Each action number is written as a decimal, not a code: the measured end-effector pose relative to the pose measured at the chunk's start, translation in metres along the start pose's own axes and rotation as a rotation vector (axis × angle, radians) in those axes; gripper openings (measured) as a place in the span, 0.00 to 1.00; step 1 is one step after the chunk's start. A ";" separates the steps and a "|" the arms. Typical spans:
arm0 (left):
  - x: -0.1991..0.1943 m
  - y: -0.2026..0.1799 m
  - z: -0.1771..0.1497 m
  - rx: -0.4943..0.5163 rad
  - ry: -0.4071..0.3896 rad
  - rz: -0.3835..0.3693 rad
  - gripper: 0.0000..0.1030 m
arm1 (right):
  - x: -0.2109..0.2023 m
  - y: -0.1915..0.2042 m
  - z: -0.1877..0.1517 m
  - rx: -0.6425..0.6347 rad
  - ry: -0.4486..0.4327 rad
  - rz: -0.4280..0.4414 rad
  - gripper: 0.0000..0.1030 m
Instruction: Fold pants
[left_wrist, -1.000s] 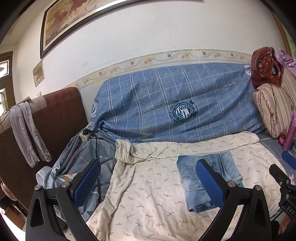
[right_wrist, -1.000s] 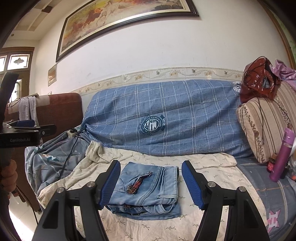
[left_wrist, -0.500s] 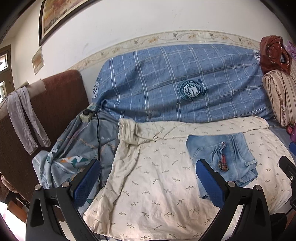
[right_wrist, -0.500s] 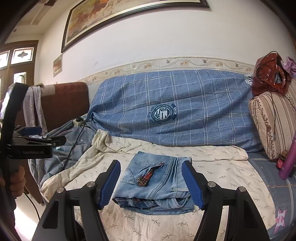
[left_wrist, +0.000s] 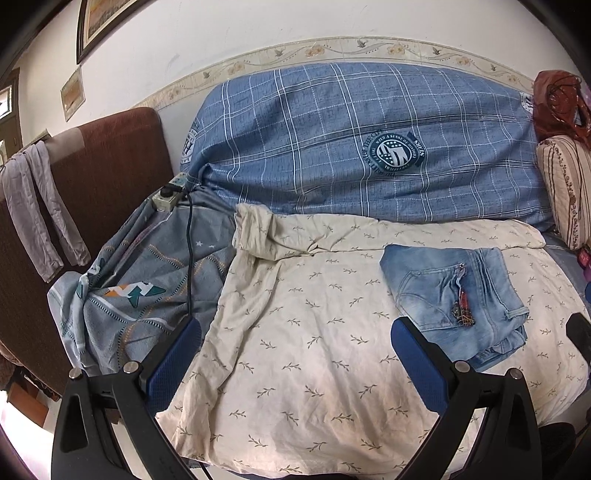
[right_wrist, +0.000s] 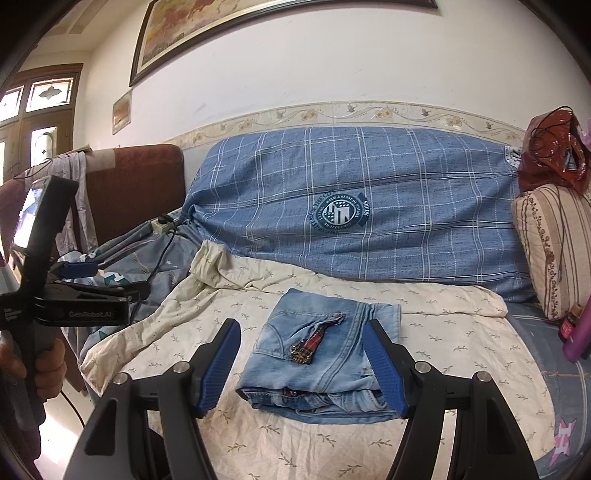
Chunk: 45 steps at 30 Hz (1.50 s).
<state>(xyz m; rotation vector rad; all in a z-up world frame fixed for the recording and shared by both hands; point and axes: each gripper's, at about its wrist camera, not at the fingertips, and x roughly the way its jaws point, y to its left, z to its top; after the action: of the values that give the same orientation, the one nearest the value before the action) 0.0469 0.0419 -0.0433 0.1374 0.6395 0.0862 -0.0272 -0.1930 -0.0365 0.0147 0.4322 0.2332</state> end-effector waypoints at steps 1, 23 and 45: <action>0.001 0.000 0.000 -0.002 0.004 0.001 0.99 | 0.001 0.002 -0.001 -0.003 0.004 0.003 0.70; -0.012 -0.031 0.003 0.046 0.010 -0.003 0.99 | -0.009 -0.030 -0.012 0.089 0.005 -0.007 0.70; -0.027 -0.017 0.001 0.050 -0.057 -0.060 0.99 | -0.009 -0.004 0.002 0.038 0.009 -0.009 0.70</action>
<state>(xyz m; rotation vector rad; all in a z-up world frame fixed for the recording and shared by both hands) 0.0269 0.0218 -0.0293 0.1678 0.5887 0.0083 -0.0334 -0.1984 -0.0317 0.0489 0.4456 0.2166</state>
